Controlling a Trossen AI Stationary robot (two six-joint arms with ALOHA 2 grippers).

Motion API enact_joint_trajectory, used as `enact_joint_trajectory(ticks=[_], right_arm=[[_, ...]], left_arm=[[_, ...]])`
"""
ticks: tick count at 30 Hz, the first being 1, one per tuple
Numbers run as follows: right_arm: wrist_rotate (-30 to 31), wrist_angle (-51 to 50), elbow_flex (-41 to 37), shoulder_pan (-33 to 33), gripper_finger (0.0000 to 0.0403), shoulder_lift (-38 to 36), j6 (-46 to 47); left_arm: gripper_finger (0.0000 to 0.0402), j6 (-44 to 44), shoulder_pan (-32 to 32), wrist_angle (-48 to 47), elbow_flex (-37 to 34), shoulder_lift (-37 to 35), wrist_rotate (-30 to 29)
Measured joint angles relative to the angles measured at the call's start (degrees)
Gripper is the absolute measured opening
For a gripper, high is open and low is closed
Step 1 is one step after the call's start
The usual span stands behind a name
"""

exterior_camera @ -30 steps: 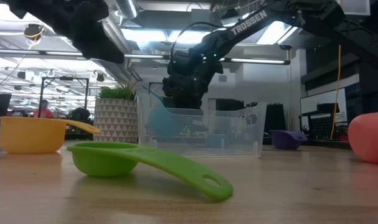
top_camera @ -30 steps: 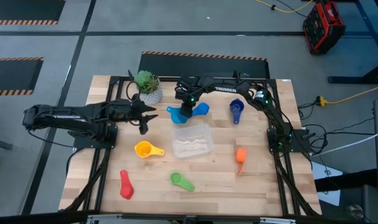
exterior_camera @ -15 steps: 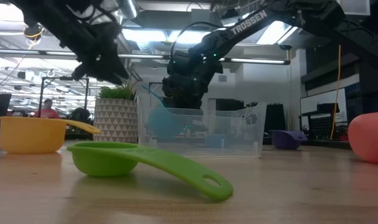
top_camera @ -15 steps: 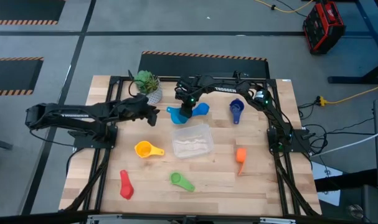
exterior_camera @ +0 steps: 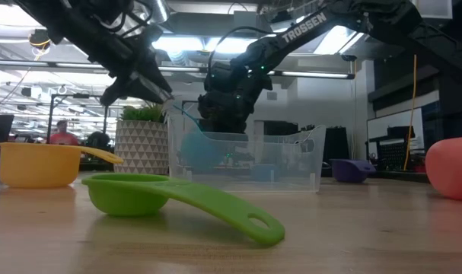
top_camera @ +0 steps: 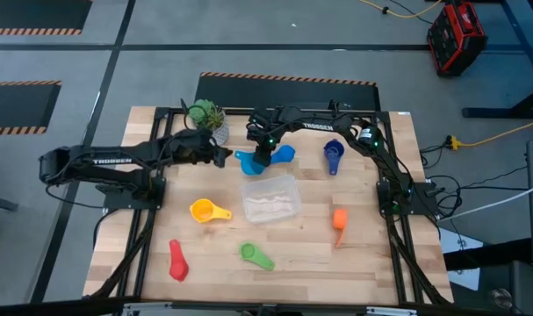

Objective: Nest measuring cups in basket
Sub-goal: Prepare the light blue measuring cup

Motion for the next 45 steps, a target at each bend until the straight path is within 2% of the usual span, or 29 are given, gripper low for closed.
enact_joint_trajectory(ticks=[10,17,29,38,45], right_arm=[[0.02,5.22,-0.02,0.67,0.0022,0.0,-0.01],[0.02,7.72,-0.02,1.6,0.0022,0.0,0.05],[2.64,8.09,-0.02,1.97,0.0022,0.0,0.16],[2.89,9.64,-0.02,1.97,0.0022,0.0,0.21],[3.1,9.73,-0.02,1.97,0.0022,0.0,0.23]], left_arm=[[0.0137,-3.08,1.36,0.04,0.0,0.0,3.58],[0.0137,-3.44,1.36,0.01,0.0,0.0,3.7],[0.0133,-4.81,1.34,-0.53,0.0,0.0,6.23],[0.0089,-4.9,1.34,-1.69,0.0,0.0,5.9],[0.003,-4.81,1.34,-1.65,0.0,0.0,4.97]])
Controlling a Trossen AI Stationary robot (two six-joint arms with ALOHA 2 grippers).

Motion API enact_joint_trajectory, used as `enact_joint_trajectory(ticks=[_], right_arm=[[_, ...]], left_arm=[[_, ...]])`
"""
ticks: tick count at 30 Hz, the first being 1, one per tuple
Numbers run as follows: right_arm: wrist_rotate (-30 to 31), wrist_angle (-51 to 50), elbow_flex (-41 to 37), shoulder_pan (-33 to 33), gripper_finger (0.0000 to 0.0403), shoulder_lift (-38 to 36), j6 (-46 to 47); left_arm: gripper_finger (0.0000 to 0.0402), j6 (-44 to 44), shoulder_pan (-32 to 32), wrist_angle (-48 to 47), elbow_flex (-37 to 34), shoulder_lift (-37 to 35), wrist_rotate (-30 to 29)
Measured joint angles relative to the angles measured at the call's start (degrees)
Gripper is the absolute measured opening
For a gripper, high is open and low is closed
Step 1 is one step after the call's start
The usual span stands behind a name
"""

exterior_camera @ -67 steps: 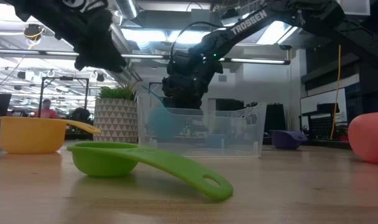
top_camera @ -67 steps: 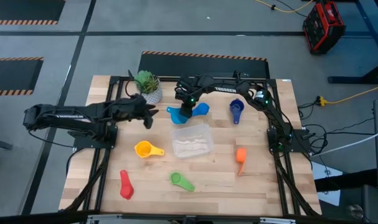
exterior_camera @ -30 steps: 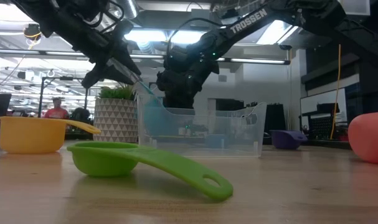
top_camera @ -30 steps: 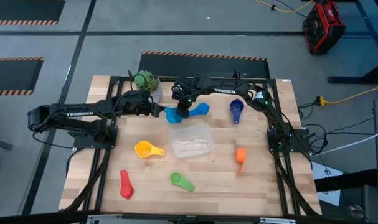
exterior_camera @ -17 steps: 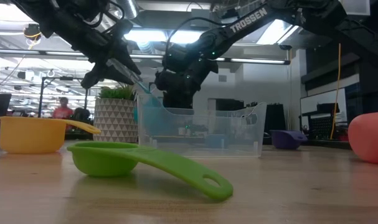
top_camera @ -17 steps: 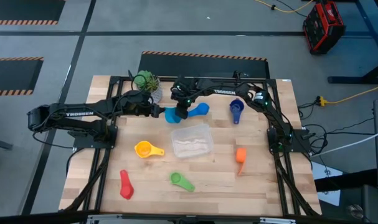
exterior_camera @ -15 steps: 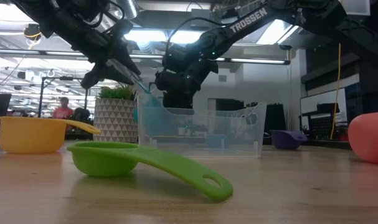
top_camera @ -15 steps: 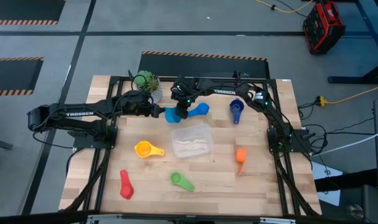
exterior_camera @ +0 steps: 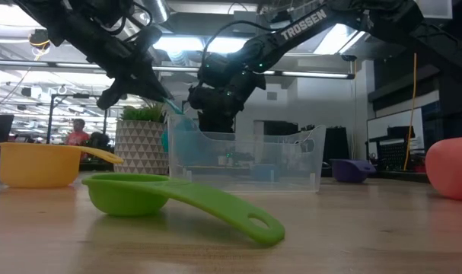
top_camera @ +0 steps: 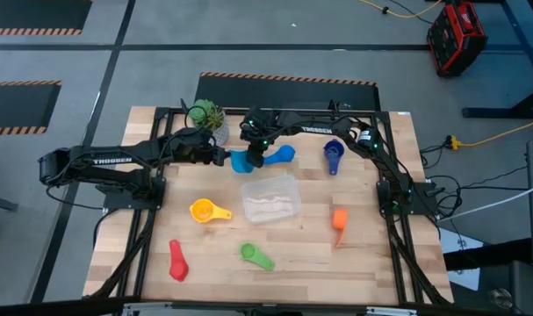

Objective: Nest measuring cups in basket
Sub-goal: Prepare the light blue measuring cup

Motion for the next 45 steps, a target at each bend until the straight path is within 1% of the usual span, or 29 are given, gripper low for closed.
enact_joint_trajectory(ticks=[3,13,16,21,23,27,30,35,41,43,45], right_arm=[[0.31,0.24,0.0,0.0,0.0022,0.0,-0.02],[0.25,1.14,0.0,-0.04,0.0024,0.0,-0.37],[0.12,1.05,0.0,-0.04,0.0041,0.0,-0.46],[-0.4,1.22,0.0,-0.04,0.0087,0.0,-0.22],[-0.48,1.22,0.02,-0.02,0.0095,0.0,-0.16],[-0.56,-0.07,0.09,-0.33,0.0098,-0.32,-0.59],[-2.64,-2.74,0.09,-1.5,0.0098,-2.03,-3.08],[-8.59,-7.26,0.09,-3.95,0.0098,-5.58,-7.87],[-9.46,-13.12,0.11,-6.91,0.0098,-9.46,-14.05],[-9.42,-14.85,0.11,-7.95,0.0098,-10.47,-15.72],[-9.39,-15.4,0.11,-8.9,0.0098,-11.17,-16.34]], left_arm=[[0.0008,-0.17,0.01,0.07,0.01,0.0,-0.01],[0.0005,-0.12,0.02,0.09,0.03,0.0,-0.07],[0.0005,-0.02,0.02,-0.06,0.04,0.0,-0.03],[0.0003,0.18,-0.02,-0.08,0.02,0.0,0.08],[0.0003,0.18,-0.02,-0.12,0.04,0.0,0.06],[0.0002,0.12,-0.02,-0.15,0.04,0.0,-0.01],[0.0002,-0.09,-0.02,-0.09,0.04,0.0,0.0],[0.0001,-1.64,0.02,-0.12,0.02,0.0,0.5],[0.0001,-3.84,0.0,0.4,0.02,0.0,2.68],[0.0,-4.21,0.02,3.68,-0.6,0.0,2.79],[0.0,-5.52,0.05,10.41,-2.33,0.0,2.84]])
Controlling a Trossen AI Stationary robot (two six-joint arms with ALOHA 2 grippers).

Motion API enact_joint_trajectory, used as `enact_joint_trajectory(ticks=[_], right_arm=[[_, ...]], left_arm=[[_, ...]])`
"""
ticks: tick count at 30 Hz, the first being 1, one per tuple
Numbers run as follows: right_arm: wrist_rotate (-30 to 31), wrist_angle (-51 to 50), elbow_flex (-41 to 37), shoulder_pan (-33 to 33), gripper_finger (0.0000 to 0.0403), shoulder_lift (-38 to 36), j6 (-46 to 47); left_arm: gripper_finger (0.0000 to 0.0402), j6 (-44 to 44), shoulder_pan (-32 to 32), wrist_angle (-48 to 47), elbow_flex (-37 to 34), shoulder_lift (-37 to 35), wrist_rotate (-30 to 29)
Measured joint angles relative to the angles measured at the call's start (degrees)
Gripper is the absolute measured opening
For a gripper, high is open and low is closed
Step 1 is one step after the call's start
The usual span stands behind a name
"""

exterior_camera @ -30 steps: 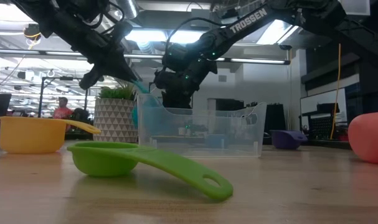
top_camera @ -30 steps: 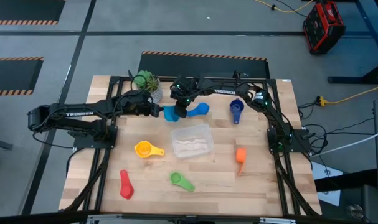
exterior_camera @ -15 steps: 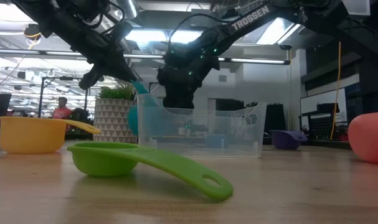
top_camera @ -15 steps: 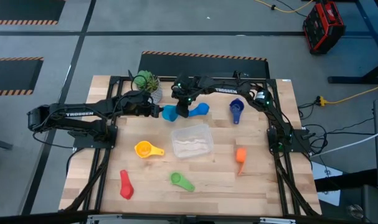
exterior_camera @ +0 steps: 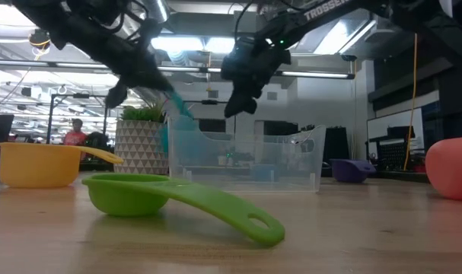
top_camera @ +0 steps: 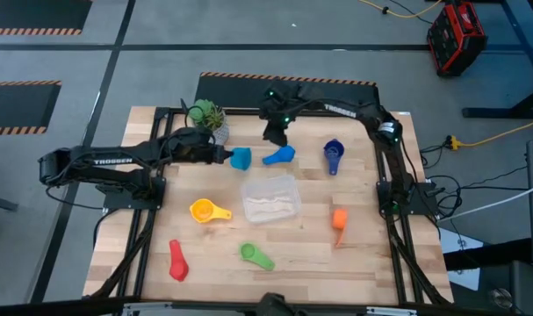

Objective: Nest measuring cups in basket
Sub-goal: Prepare the light blue measuring cup

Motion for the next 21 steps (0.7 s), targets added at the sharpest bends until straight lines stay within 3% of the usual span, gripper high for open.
enact_joint_trajectory(ticks=[4,10,21], right_arm=[[-2.29,0.01,0.0,-1.28,0.0098,-0.74,-0.6],[-4.86,0.43,0.0,-2.12,0.0098,-0.72,-2.21],[-4.84,8.05,-0.02,-1.72,0.0098,-0.72,-1.86]], left_arm=[[0.0,-4.79,1.75,16.39,-6.7,0.0,0.36],[0.0,-9.18,6.11,29.17,-15.63,-0.01,0.78],[0.0,-13.91,7.78,32.35,-22.89,-0.03,3.14]])
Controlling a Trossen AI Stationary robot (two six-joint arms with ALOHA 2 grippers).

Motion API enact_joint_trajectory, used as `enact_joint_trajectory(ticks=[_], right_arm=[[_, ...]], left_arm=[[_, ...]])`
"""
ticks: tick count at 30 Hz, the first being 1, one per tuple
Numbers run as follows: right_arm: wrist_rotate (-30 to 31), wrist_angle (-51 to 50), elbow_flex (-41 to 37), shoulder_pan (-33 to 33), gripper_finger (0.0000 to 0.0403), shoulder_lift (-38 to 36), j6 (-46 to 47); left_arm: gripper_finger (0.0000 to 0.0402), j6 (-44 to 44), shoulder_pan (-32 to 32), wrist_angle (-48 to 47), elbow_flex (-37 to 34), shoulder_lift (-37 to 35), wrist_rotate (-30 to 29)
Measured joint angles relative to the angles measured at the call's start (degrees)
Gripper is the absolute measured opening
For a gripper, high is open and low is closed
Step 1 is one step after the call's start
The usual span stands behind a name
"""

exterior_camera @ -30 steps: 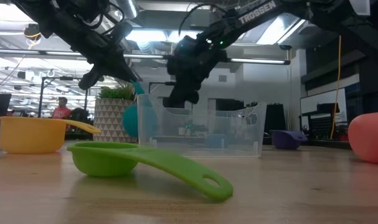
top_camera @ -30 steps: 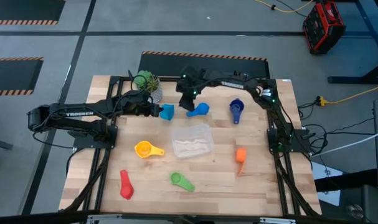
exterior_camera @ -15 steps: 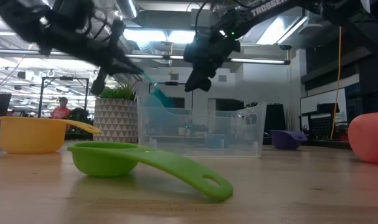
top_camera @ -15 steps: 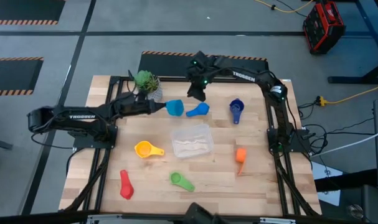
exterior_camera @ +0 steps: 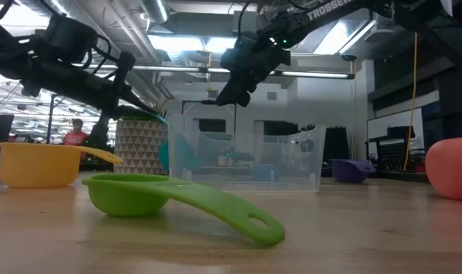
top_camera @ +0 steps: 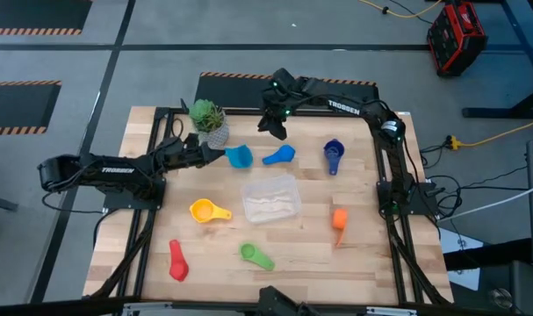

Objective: Nest measuring cups in basket
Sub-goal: Prepare the light blue measuring cup

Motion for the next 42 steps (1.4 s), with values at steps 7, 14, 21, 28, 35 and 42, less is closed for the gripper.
enact_joint_trajectory(ticks=[7,14,21,28,35,42], right_arm=[[0.0,0.42,0.0,0.42,0.0098,0.02,0.09],[0.02,0.44,0.0,0.39,0.0098,0.04,0.44],[0.02,0.44,0.0,0.42,0.0098,0.06,1.64],[0.02,0.44,0.0,0.42,0.0098,0.08,1.66],[0.02,0.44,0.0,0.42,0.0098,0.09,1.67],[0.03,0.44,0.0,0.42,0.0098,0.09,1.68]], left_arm=[[0.0,0.0,0.0,-0.37,-1.14,-0.02,0.02],[0.0003,0.39,-0.35,-2.72,-1.14,-0.02,2.43],[0.0004,0.22,-0.44,-6.78,-1.14,-0.02,2.64],[0.0018,0.24,-0.44,-10.13,-1.23,0.02,3.02],[0.0036,0.1,-0.44,-10.19,-1.23,0.03,2.99],[0.0071,0.02,-0.44,-10.14,-1.23,0.05,2.97]])
